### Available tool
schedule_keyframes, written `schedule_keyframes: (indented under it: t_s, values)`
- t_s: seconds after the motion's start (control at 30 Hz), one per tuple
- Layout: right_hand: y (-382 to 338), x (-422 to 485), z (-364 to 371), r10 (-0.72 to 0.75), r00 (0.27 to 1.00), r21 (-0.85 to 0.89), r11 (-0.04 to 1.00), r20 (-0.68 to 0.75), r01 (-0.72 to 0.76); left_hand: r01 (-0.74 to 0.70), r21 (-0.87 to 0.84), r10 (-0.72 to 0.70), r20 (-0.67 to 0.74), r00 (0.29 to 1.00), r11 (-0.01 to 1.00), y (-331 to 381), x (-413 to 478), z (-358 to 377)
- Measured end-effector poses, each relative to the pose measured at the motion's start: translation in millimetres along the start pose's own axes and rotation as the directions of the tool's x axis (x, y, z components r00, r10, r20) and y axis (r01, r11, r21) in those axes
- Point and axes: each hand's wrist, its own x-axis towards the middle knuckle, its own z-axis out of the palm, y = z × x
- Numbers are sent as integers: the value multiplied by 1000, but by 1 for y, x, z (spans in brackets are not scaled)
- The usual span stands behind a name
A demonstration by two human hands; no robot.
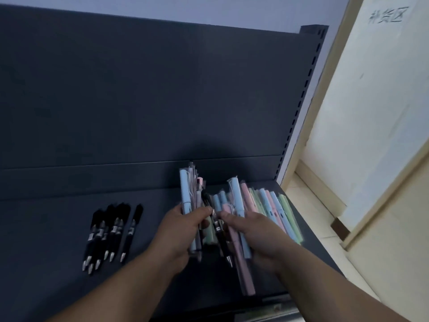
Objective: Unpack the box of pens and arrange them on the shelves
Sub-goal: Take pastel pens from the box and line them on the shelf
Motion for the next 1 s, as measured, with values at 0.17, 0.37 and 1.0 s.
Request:
schedule_keyframes:
  t_s: [0.17,0.37,1.0]
  values:
    - [-6,22,0,16,998,-30,999,66,-14,-15,-53,8,-130,991,998,1,2,-8]
    - [-13,47,28,-53,997,-280,959,-64,33,-21,-56,10,-188,982,998,5,3,-44]
    - [-5,93,84,-276,921,-750,661,-276,-27,-7,106,19,-105,994,994,5,16,-101]
